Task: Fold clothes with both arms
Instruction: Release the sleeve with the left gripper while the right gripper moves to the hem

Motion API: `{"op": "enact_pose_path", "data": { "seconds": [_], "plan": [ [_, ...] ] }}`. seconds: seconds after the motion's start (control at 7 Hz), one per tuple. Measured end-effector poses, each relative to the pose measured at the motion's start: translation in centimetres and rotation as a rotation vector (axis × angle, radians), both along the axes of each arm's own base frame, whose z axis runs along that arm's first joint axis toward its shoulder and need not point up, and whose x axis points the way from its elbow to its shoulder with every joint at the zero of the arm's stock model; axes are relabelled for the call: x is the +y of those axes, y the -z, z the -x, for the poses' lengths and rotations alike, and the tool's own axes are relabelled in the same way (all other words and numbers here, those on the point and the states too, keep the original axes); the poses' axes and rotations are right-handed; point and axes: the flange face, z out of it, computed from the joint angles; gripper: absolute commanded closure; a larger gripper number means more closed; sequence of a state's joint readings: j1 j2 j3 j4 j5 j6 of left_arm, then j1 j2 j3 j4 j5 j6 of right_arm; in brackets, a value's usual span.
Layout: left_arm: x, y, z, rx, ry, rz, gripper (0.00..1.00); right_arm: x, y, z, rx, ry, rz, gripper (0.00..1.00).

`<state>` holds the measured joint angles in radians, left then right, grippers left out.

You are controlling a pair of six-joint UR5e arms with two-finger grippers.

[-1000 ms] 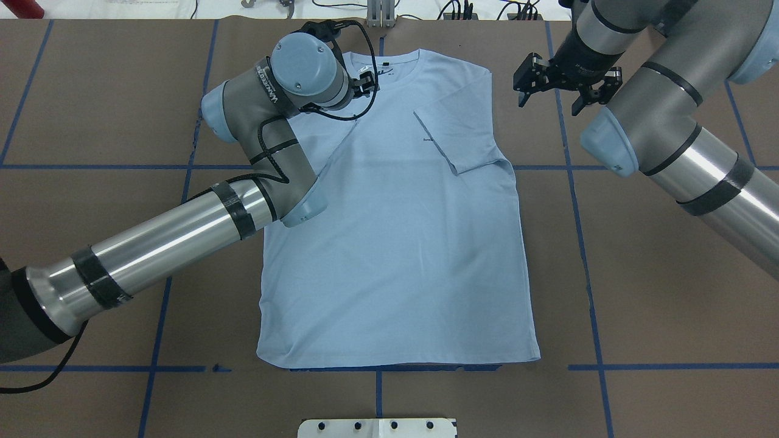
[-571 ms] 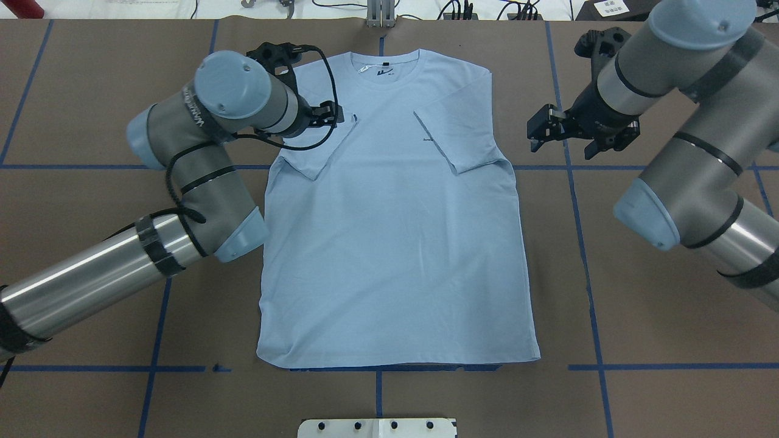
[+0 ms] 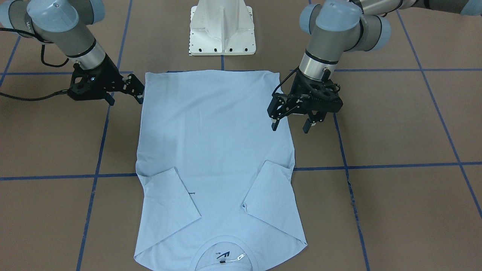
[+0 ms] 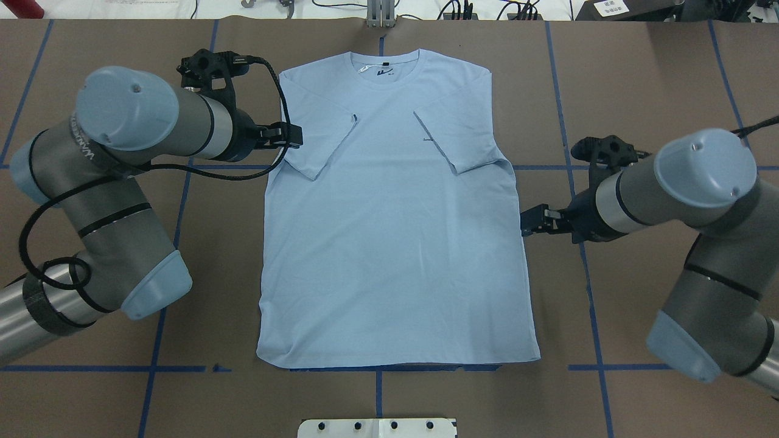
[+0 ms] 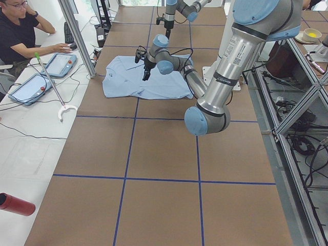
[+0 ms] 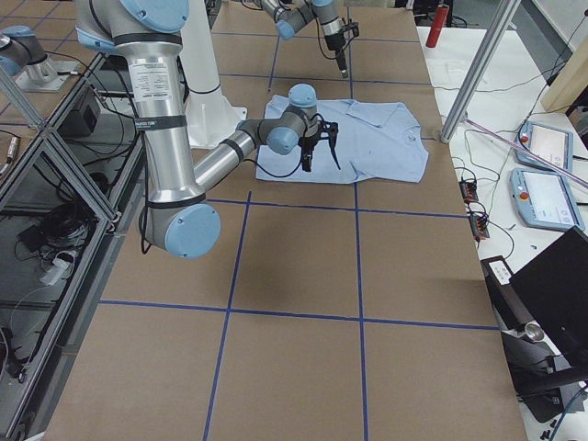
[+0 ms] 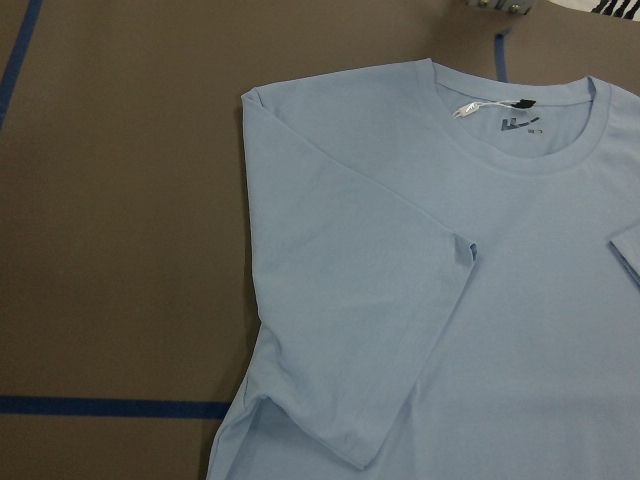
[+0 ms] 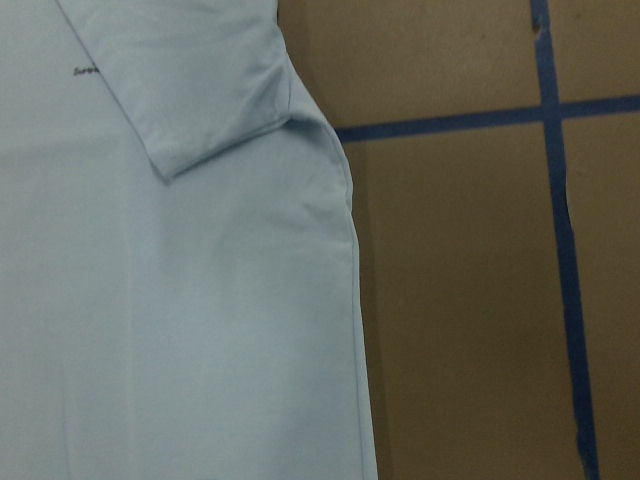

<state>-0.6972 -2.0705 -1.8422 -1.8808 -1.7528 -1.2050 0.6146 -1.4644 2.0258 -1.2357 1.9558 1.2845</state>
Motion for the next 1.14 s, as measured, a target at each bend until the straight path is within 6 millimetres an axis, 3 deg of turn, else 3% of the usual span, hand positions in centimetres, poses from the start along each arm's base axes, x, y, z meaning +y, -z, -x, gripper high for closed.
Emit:
{"op": "enact_pose_path", "data": {
  "seconds": [0.14,0.43,0.86,1.14],
  "plan": [
    [0.7,0.8,0.6,0.017,0.000,-0.012,0.00,3.9,-1.0,1.5,0.010,0.002,-0.009,0.00],
    [1.2,1.4,0.7,0.027,-0.004,-0.020,0.00,8.6,-2.5,3.7,0.044,0.027,0.003,0.00],
    [1.6,1.3,0.3,0.026,-0.012,-0.023,0.00,12.1,-3.2,6.3,0.104,0.085,0.038,0.00],
    [1.6,1.3,0.3,0.025,-0.014,-0.024,0.00,13.0,-3.1,8.1,0.109,0.115,0.040,0.00]
  ]
}}
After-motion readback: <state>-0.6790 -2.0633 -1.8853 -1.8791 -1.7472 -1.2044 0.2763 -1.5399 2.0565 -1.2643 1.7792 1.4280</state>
